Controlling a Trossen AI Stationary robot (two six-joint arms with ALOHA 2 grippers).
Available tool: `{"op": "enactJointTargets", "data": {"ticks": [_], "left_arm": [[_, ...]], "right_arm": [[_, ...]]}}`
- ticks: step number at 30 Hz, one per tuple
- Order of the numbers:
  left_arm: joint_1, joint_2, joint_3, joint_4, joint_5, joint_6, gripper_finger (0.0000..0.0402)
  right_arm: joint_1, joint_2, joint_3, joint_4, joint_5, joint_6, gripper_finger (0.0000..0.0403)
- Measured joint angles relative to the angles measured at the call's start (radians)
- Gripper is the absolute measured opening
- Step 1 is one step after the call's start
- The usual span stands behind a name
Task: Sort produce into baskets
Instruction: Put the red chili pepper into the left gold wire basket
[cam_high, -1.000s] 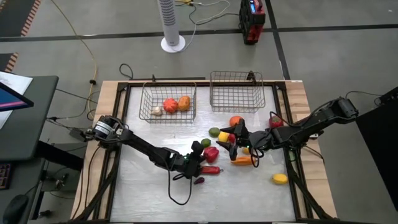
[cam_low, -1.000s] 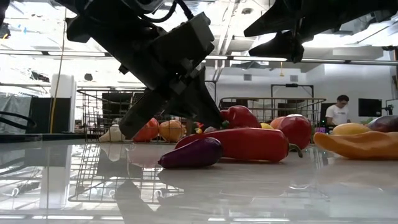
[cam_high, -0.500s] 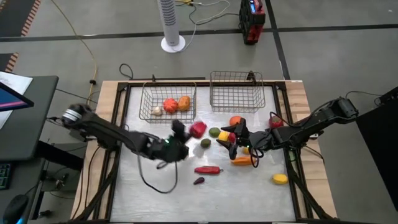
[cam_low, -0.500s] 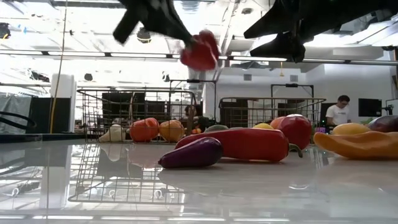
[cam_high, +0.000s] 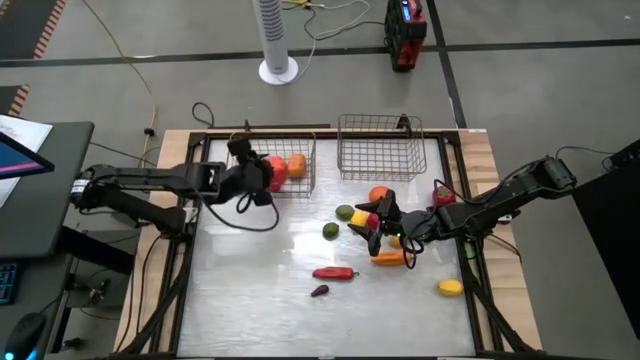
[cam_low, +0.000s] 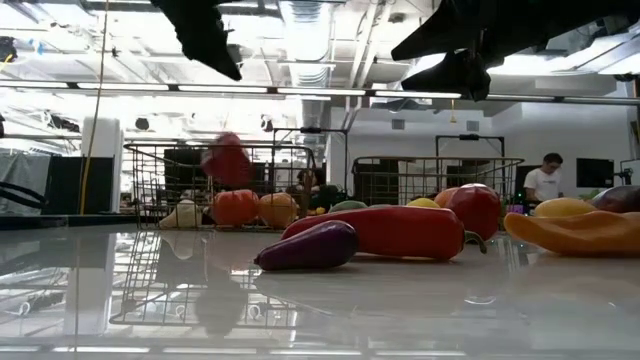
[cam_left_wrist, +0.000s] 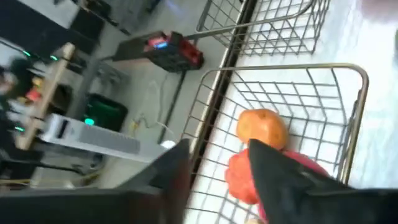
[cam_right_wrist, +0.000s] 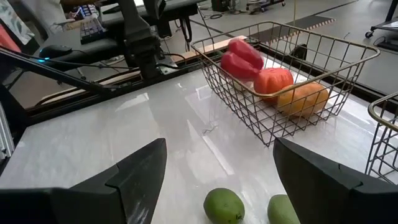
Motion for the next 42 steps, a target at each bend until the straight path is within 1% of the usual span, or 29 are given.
{"op": "enactJointTargets", "data": {"ticks": [1,2,5,6,7,10,15,18,21,27,29,32,33,35,42], "left_arm": [[0.009,0.001,0.000,0.004,0.046,-0.014,0.0189],[0.015,0.003,0.000,0.013,0.116,-0.025,0.0207],[0.013,0.040,0.000,0.081,0.414,-0.062,0.0245],[0.001,0.064,0.000,0.100,0.470,-0.075,0.0250],[-0.016,0.088,0.000,0.117,0.498,-0.094,0.0253],[-0.088,0.181,0.000,0.153,0.534,-0.104,0.0255],[-0.220,0.385,-0.002,0.266,0.604,-0.095,0.0256],[-0.281,0.492,0.003,0.338,0.609,-0.087,0.0256],[-0.319,0.574,0.040,0.395,0.609,-0.113,0.0256],[-0.338,0.669,0.124,0.463,0.606,-0.223,0.0256],[-0.337,0.686,0.145,0.482,0.637,-0.235,0.0256],[-0.337,0.718,0.154,0.548,0.712,-0.247,0.0256],[-0.338,0.731,0.154,0.565,0.720,-0.249,0.0256],[-0.339,0.759,0.153,0.577,0.715,-0.250,0.0256],[-0.334,0.812,0.153,0.569,0.636,-0.234,0.0256]], "right_arm": [[0.000,0.000,0.000,0.000,0.000,0.000,0.0323],[0.000,0.000,0.000,0.000,0.000,0.000,0.0323],[0.000,0.000,0.000,-0.001,0.000,0.000,0.0323],[0.000,0.000,0.000,-0.001,0.000,0.000,0.0323],[0.000,0.000,0.000,-0.001,0.000,0.000,0.0323],[0.000,0.000,0.000,-0.004,0.000,0.000,0.0323],[0.000,0.000,0.000,-0.009,-0.001,0.000,0.0323],[0.000,0.000,0.000,-0.012,-0.001,0.003,0.0323],[0.000,0.000,0.000,-0.020,-0.002,0.008,0.0323],[0.000,0.000,0.000,-0.022,-0.002,0.008,0.0323],[0.000,0.000,0.000,-0.022,-0.002,0.009,0.0323],[0.000,0.000,0.000,-0.023,-0.002,0.009,0.0323],[0.000,0.000,0.000,-0.023,-0.002,0.009,0.0323],[0.000,0.000,0.000,-0.024,-0.002,0.009,0.0323],[0.013,0.000,0.000,-0.024,-0.002,0.008,0.0323]]}}
